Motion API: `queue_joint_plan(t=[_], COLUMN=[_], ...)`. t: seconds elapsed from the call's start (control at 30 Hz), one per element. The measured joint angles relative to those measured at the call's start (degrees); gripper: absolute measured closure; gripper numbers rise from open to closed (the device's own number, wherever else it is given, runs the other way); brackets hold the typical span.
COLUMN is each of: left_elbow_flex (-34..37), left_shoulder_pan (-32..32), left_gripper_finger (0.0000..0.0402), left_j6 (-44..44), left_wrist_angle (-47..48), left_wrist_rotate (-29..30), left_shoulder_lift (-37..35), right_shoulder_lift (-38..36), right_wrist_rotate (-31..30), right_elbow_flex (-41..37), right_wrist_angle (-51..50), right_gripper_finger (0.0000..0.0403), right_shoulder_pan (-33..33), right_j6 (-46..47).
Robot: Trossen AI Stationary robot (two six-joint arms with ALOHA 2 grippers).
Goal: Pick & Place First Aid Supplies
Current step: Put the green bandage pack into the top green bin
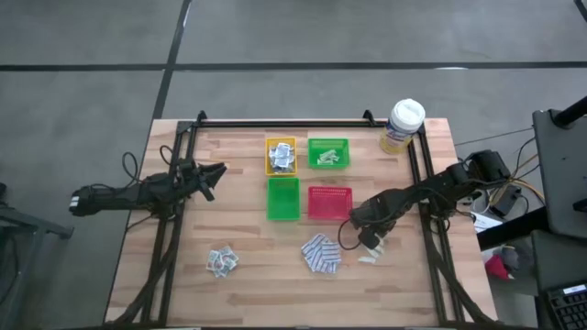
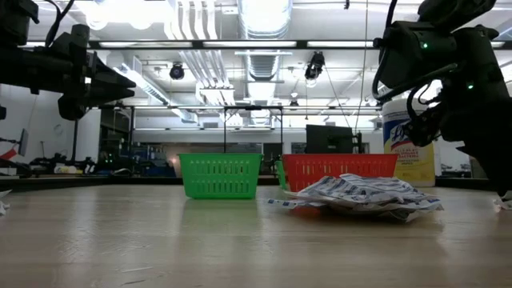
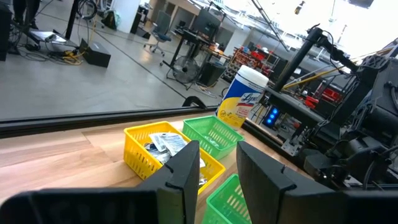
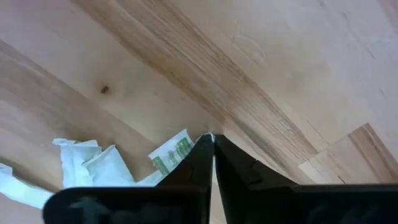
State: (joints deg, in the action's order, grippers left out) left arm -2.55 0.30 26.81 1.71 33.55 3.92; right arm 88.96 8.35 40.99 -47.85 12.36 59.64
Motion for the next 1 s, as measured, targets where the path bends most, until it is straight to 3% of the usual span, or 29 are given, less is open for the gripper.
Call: queue_joint_plan(t=[0.3, 0.77, 1.0], left_elbow_flex=[0.0, 0.0, 0.0], left_shoulder_pan=[0.0, 0.0, 0.0], left_gripper_finger=[0.0293, 0.0293, 0.0293], left_j6=[0.0, 0.0, 0.0], left_wrist_angle=[0.0, 0.0, 0.0], left_wrist_rotate=[0.0, -0.1, -0.1], left_shoulder_lift=[0.0, 0.0, 0.0], right_shoulder_lift=[-2.4, -3.4, -3.5], right_wrist_rotate=[-6.6, -7.7, -13.9], right_elbow_flex=[2.7, 4.5, 12.1], right_wrist_angle=[-3.8, -7.1, -24.6], right_gripper_finger=[0.0395, 0.0394, 0.0394], right_shoulder_pan=[-0.1, 0.0, 0.1], right_j6=[0.6, 6.0, 10.1])
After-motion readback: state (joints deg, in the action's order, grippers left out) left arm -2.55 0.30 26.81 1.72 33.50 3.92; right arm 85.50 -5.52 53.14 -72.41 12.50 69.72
